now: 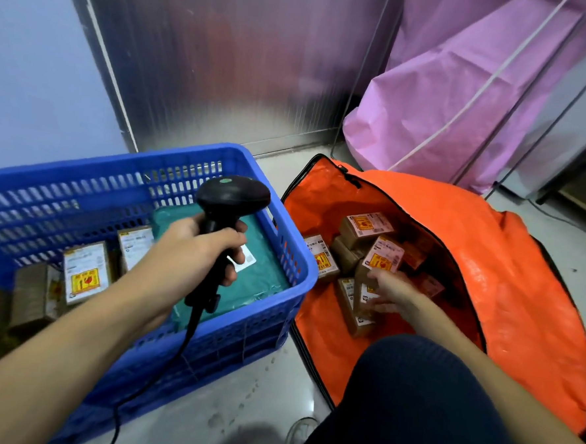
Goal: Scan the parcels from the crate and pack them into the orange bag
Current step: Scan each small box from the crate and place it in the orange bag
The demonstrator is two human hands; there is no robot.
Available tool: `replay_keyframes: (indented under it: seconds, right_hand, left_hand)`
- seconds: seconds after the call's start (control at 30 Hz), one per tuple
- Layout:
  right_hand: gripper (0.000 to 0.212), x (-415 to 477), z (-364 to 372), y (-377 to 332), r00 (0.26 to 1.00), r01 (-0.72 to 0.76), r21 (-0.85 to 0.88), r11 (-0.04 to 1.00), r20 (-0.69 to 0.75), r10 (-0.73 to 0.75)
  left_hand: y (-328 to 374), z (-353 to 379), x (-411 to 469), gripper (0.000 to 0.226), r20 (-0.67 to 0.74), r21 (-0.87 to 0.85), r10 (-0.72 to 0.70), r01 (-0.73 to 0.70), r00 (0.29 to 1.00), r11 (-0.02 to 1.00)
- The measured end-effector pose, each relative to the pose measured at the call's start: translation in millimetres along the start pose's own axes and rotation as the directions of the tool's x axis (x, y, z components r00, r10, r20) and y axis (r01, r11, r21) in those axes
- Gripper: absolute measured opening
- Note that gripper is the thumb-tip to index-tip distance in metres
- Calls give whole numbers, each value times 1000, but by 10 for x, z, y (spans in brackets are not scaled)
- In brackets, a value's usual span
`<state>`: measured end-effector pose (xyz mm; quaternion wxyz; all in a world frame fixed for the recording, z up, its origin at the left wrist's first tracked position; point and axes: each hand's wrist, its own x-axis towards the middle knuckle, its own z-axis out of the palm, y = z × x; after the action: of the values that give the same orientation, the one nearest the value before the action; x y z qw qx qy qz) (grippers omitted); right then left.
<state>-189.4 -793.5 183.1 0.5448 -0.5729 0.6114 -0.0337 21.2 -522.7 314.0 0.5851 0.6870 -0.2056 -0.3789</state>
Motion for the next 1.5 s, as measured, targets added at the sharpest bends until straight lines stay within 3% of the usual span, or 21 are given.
replay_keyframes:
  seconds: [0.1,0.2,0.33,0.53,0.7,0.83,0.93,1.2,1.37,1.5]
  right_hand:
    - [45,-193,-40,-252,978,92,-349,933,209,-17]
    - [45,-475,26,-568,941,234,-495,837,332,-67]
    - [31,-893,266,-1017,894,412,-562,717,401,-199]
    - [33,-1420,885,-1472,812,580,-580,572,465,-352]
    - [29,-1686,1572,-1727,687,723,-588,363,553,-472]
    - [21,-1695,2104,-1758,587,792,-557,248,586,-559]
    - [24,-1630,2356,-1729,579,787,-591,178,605,-547]
    - [29,-1292,3009,-1624,654,747,-623,232,625,-426]
    - [35,-997,3519,-1526,728,666,-598,447,651,-215]
    - [31,-816,3853,-1652,803,464,-473,749,582,-130]
  left_hand:
    - [58,-62,-113,9,-28,-35,17,-18,999,999]
    - [77,-180,-203,10,-85,-50,57,-62,995,997]
    - [108,-447,-302,7,-183,-78,97,-113,978,991]
    - [144,-917,-462,7,-287,-95,108,-140,952,986]
    - [164,-1297,-571,8,-368,-145,52,-113,928,983]
    - [221,-1608,-686,11,-413,-179,-16,-64,911,982]
    - [212,-1821,-727,12,-448,-199,-55,-39,892,979]
    - [84,-2283,-788,20,-484,-188,-116,27,867,982]
    - [57,-2279,-818,15,-467,-182,-146,67,872,981]
    - [64,-2241,-807,15,-437,-131,-137,88,889,987]
